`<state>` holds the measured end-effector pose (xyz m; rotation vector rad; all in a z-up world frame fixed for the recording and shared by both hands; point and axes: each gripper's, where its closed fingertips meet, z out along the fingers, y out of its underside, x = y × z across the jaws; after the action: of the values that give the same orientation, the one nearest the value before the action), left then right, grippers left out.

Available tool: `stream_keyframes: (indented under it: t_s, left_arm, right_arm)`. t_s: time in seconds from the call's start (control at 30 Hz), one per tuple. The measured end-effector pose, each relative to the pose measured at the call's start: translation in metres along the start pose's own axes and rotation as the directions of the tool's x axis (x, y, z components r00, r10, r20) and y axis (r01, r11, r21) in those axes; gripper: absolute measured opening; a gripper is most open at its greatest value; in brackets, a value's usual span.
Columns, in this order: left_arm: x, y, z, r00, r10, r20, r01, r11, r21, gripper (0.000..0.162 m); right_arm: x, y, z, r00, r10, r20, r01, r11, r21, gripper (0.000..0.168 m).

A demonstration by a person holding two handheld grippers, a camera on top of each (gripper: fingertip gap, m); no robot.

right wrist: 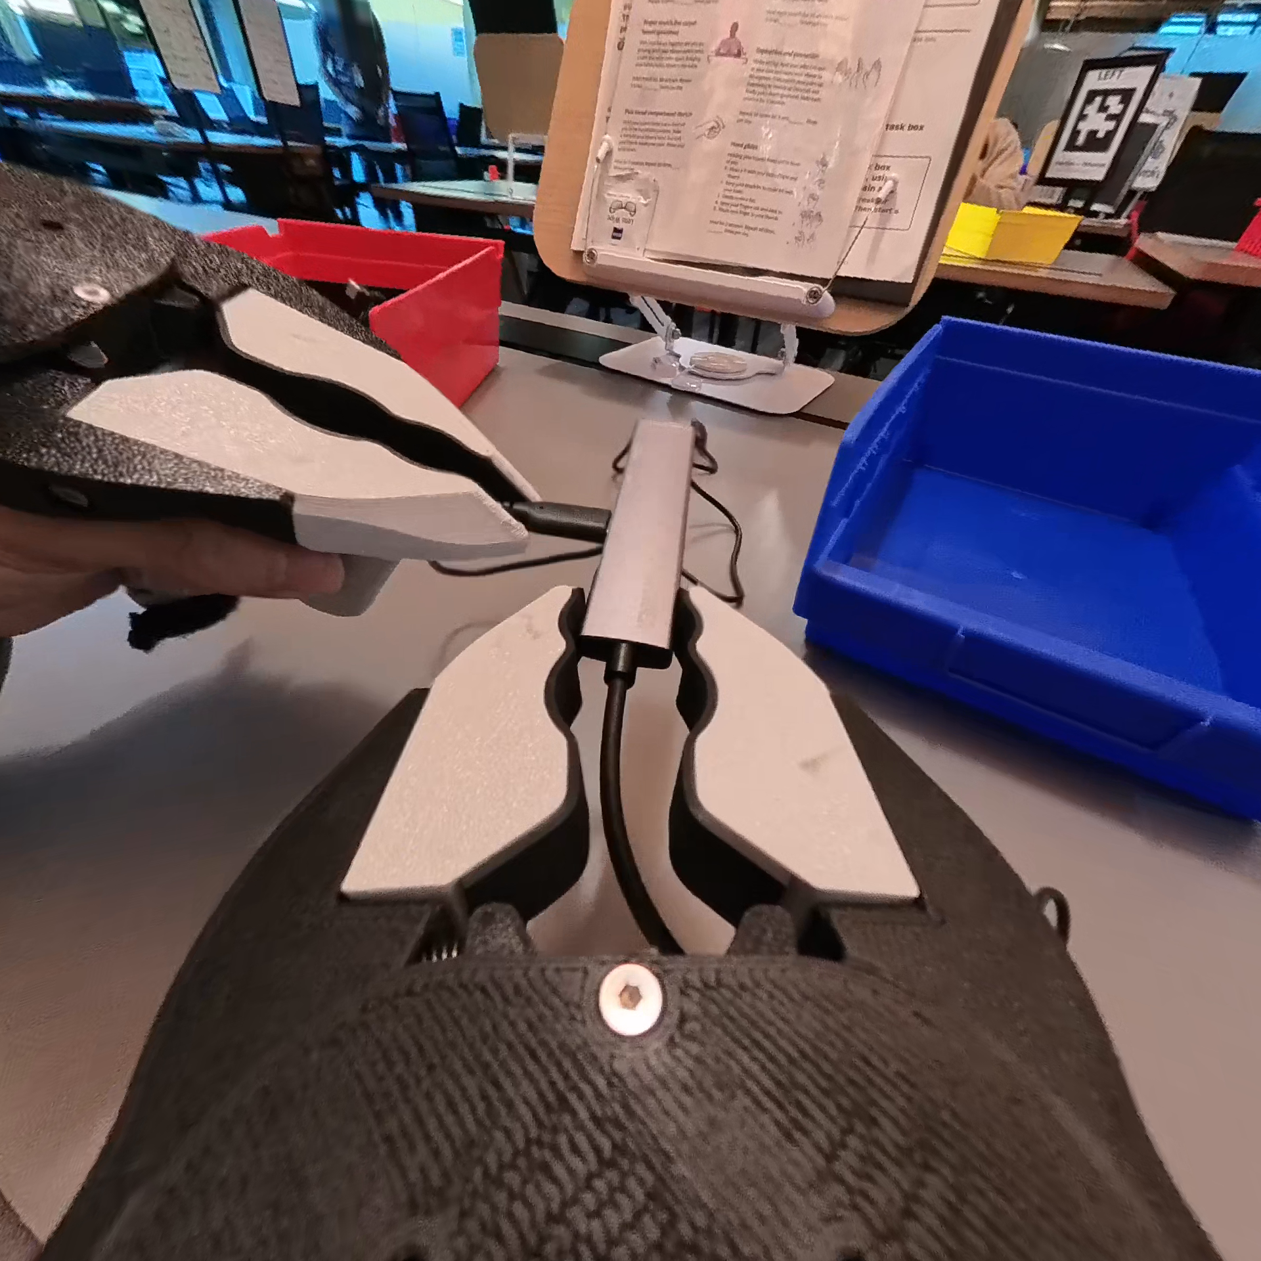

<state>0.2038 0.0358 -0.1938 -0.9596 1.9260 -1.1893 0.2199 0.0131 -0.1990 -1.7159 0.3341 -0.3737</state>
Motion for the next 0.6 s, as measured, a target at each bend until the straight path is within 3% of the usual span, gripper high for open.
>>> stream_keyframes:
  t_s: [0.1, 0.2, 0.3, 0.6]
  left_arm:
    - [0.002, -0.009, -0.001, 0.998, -0.059, -0.037, 0.062, 0.995, 0.076, 0.007]
    - [-0.002, -0.02, -0.006, 0.994, -0.106, -0.037, 0.11, 0.983, 0.148, 0.021]
    - [-0.015, -0.03, -0.022, 0.993, -0.115, -0.026, 0.118, 0.974, 0.192, 0.024]
    - [-0.035, -0.027, -0.038, 0.977, -0.208, -0.055, 0.215, 0.958, 0.188, 0.022]
  right_arm:
    - [0.004, -0.008, -0.003, 0.999, 0.049, 0.009, -0.05, 0.997, 0.066, 0.025]
    - [0.013, -0.012, -0.007, 0.996, 0.086, -0.012, -0.084, 0.991, 0.106, 0.025]
    - [0.027, -0.013, -0.016, 0.995, 0.088, -0.052, -0.08, 0.988, 0.133, 0.025]
    - [0.038, -0.016, -0.021, 0.989, 0.143, -0.038, -0.134, 0.975, 0.177, 0.025]
